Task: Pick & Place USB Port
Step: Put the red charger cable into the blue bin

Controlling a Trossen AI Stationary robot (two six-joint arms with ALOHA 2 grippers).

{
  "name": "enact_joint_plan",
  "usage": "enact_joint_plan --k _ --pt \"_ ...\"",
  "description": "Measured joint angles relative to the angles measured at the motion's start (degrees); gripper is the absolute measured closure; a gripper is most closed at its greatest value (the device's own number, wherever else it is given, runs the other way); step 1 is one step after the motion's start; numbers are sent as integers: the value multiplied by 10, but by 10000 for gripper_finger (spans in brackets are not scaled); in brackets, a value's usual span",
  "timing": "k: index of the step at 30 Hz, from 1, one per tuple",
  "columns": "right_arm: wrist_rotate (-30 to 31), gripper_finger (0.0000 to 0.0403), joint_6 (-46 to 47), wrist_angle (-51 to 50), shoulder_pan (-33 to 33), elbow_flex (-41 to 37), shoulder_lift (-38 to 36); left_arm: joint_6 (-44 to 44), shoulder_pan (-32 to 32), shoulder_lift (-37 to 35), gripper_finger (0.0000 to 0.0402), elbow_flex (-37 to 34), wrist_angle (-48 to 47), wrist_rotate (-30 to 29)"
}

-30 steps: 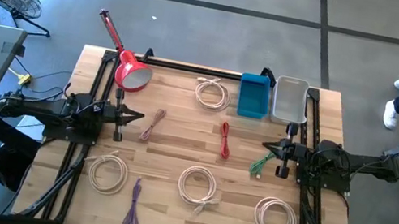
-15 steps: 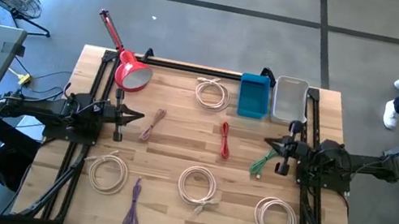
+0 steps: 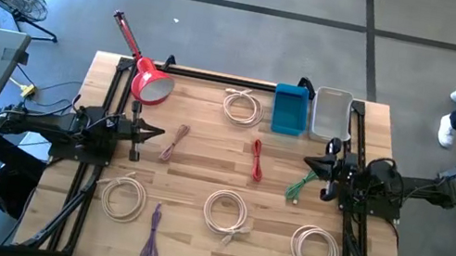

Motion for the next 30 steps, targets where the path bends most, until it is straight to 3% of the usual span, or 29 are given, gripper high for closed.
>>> enact_joint_plan --k 10,22,25,30 --pt "4 402 -77 -45 0 0 0 0 0 0 401 1 -1 -1" --pt "119 390 -182 -41 0 12 14 9 0 0 401 1 4 -21" --pt "110 383 -207 -39 0 19 28 26 0 0 401 1 3 -53" --pt "97 385 -197 -41 0 37 64 26 0 0 401 1 3 -53"
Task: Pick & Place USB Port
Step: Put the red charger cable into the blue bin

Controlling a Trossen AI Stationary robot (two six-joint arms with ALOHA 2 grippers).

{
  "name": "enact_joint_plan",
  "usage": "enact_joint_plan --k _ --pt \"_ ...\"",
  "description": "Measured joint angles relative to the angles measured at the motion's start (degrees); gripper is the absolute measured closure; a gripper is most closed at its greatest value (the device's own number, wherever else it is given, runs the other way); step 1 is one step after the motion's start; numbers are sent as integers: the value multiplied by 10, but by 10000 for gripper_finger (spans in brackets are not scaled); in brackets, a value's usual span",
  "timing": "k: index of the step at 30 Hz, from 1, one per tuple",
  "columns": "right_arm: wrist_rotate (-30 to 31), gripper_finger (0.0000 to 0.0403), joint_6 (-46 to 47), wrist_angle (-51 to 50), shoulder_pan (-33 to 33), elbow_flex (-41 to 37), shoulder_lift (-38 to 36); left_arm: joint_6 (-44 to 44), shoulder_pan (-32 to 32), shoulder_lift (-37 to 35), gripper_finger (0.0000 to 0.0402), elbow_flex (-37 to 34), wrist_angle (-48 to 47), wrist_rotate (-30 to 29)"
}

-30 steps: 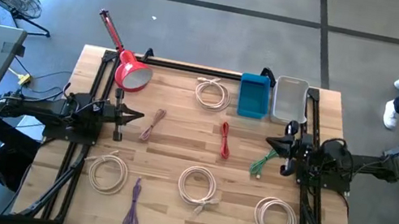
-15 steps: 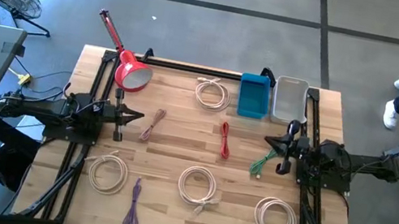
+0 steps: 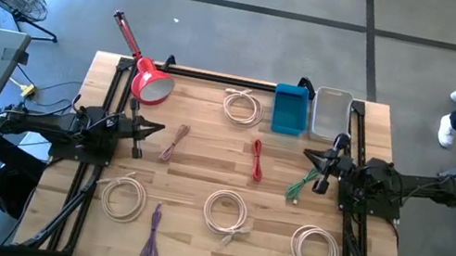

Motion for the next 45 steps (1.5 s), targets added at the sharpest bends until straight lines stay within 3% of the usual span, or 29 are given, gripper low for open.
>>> enact_joint_plan --k 6,17,21,27,35,45 --pt "31 371 97 -48 0 46 78 6 0 0 386 0 0 14" --pt "-65 270 245 -156 0 165 258 15 0 0 298 0 18 42" --pt "-41 251 311 -212 -3 209 331 11 0 0 269 0 13 42" --pt "-24 245 384 -280 -12 293 455 -1 0 0 238 0 14 42" --pt "-37 244 389 -281 -14 388 611 -2 0 0 234 0 14 42" --pt "-139 237 409 -290 -65 458 761 -3 0 0 234 0 -20 76"
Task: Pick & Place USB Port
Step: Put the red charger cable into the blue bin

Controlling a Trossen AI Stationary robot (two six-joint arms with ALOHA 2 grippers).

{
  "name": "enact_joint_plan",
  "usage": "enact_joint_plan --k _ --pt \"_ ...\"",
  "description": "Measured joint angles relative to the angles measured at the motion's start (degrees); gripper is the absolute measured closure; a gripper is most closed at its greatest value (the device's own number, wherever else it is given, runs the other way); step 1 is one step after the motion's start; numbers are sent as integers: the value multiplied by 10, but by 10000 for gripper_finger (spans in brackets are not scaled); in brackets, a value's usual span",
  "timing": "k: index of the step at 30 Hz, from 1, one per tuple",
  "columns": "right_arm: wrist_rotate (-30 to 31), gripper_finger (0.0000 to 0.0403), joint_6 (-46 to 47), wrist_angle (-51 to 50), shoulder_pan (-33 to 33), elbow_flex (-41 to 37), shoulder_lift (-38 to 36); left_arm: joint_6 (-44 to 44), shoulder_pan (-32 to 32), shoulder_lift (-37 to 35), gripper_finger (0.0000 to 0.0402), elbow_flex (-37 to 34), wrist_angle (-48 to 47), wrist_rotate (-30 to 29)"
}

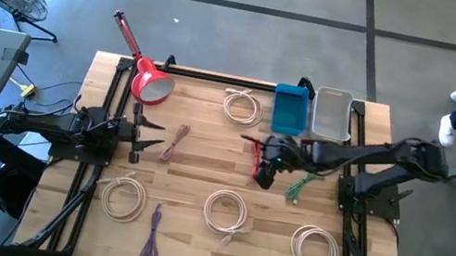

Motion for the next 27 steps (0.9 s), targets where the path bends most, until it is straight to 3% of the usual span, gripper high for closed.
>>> enact_joint_plan --k 12,27 --pt "-38 235 16 -8 -51 24 101 0 0 0 234 0 -1 16" --pt "-39 235 16 6 -58 25 153 2 0 0 234 0 -2 22"
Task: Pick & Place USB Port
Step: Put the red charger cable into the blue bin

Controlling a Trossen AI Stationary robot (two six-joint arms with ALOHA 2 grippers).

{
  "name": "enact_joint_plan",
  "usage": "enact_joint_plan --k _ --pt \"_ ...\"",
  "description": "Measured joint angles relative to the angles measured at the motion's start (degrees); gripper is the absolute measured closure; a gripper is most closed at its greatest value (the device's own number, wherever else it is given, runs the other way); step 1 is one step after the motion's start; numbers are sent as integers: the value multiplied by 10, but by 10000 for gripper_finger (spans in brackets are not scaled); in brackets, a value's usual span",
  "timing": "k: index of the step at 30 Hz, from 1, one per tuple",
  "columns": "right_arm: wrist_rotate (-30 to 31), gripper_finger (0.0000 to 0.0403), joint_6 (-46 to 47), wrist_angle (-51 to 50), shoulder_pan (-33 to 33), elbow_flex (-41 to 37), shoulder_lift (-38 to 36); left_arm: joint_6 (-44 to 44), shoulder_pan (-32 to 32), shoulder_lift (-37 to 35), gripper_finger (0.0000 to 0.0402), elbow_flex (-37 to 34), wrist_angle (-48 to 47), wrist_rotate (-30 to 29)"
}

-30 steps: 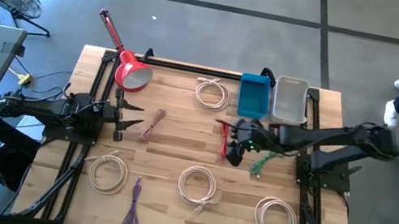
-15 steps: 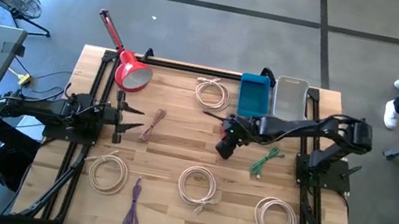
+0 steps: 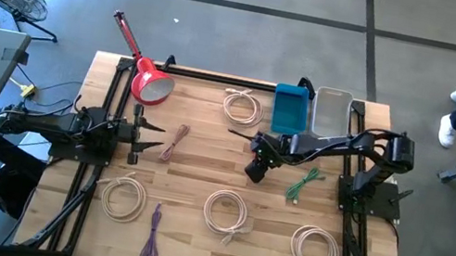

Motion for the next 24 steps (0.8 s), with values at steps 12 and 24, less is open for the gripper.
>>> enact_joint_plan --k 12,24 --pt "32 236 -16 30 1 2 47 0 0 0 234 0 -1 5" --pt "45 329 -56 32 0 1 49 0 0 0 234 0 -6 35"
